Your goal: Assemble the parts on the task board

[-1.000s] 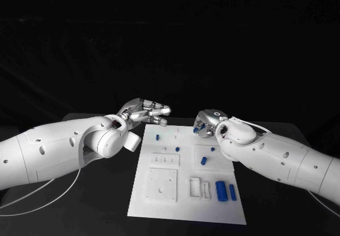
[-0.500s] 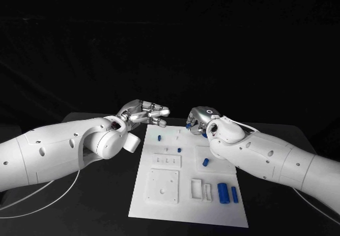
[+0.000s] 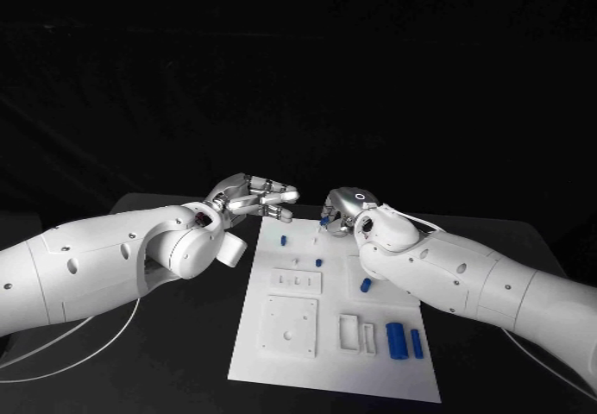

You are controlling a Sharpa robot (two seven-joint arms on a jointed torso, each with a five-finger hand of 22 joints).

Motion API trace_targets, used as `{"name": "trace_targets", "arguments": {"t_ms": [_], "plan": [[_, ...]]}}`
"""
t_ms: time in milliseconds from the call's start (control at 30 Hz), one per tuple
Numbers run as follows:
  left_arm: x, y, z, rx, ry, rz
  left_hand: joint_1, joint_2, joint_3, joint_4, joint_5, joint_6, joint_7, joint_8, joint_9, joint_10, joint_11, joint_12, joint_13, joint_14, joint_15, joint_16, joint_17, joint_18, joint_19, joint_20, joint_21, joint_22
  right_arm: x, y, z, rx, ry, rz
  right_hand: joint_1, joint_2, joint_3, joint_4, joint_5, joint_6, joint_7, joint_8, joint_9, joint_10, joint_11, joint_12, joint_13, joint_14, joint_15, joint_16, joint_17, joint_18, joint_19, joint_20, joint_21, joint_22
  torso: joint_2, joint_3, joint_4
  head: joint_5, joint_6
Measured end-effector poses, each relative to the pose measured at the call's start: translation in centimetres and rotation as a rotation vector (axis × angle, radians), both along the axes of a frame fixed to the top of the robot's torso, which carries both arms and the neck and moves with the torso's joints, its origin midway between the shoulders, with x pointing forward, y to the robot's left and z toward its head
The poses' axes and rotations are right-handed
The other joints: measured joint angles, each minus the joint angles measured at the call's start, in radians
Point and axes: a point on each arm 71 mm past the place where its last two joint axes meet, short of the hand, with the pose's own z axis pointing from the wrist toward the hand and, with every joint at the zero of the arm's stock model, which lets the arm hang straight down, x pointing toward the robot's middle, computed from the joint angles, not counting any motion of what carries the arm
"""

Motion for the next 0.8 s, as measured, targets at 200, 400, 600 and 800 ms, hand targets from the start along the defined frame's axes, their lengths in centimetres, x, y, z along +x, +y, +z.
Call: {"name": "trace_targets", "arguments": {"t_ms": [200, 400, 600, 800], "plan": [[-0.03, -0.16, 0.18, -0.001, -0.003, -0.005, 0.000, 0.000, 0.000, 0.000, 0.000, 0.000, 0.000, 0.000, 0.000, 0.000, 0.000, 0.000, 0.000, 0.000, 0.000, 0.000, 0.000, 0.000, 0.000, 0.000, 0.000, 0.000, 0.14, 0.12, -0.14, 0.000, 0.003, -0.005, 0.000, 0.000, 0.000, 0.000, 0.000, -0.001, 0.001, 0.004, 0.000, 0.000, 0.000, 0.000, 0.000, 0.000, 0.000, 0.000, -0.001, -0.003, 0.004, -0.004, -0.004, 0.004, 0.005, -0.0012, 0.0058, -0.001, 0.000], [-0.02, -0.25, 0.39, -0.001, -0.006, -0.007, 0.000, 0.000, 0.000, 0.000, 0.000, 0.000, 0.000, 0.000, 0.000, 0.000, 0.000, 0.000, 0.000, 0.000, 0.000, 0.000, 0.000, 0.000, 0.000, 0.000, 0.000, 0.000, 0.25, 0.26, -0.33, -0.001, 0.006, -0.009, 0.000, 0.000, 0.000, 0.000, 0.000, -0.001, 0.001, 0.004, 0.000, 0.000, 0.000, 0.000, 0.000, 0.000, 0.000, 0.000, -0.002, -0.006, 0.004, -0.004, -0.005, 0.004, 0.009, -0.0027, 0.0106, -0.002, 0.001], [-0.06, -0.36, 0.55, -0.002, -0.009, -0.011, 0.000, 0.000, 0.000, 0.000, 0.000, 0.000, 0.000, 0.000, 0.000, 0.000, 0.000, 0.000, 0.000, 0.000, 0.000, 0.000, 0.000, 0.000, 0.000, 0.000, 0.000, 0.000, 0.29, 0.32, -0.51, -0.001, 0.010, -0.012, 0.000, 0.000, 0.000, 0.000, 0.000, -0.002, 0.001, 0.004, 0.000, 0.000, 0.000, 0.000, 0.000, 0.000, 0.000, 0.000, -0.004, -0.006, 0.004, -0.004, -0.010, 0.008, 0.013, -0.0039, 0.0139, -0.003, 0.002], [-0.04, -0.45, 0.77, -0.002, -0.013, -0.013, 0.000, 0.000, 0.000, 0.000, 0.000, 0.000, 0.000, 0.000, 0.000, 0.000, 0.000, 0.000, 0.000, 0.000, 0.000, 0.000, 0.001, 0.000, 0.000, 0.000, 0.000, 0.000, 0.39, 0.22, -0.61, -0.004, 0.014, -0.016, 0.000, 0.000, -0.003, 0.002, 0.000, -0.002, 0.002, 0.003, 0.001, 0.000, 0.000, 0.000, 0.000, 0.000, 0.000, 0.000, -0.005, -0.006, 0.004, -0.004, -0.014, 0.011, 0.014, -0.0046, 0.0138, -0.001, -0.002]]}}
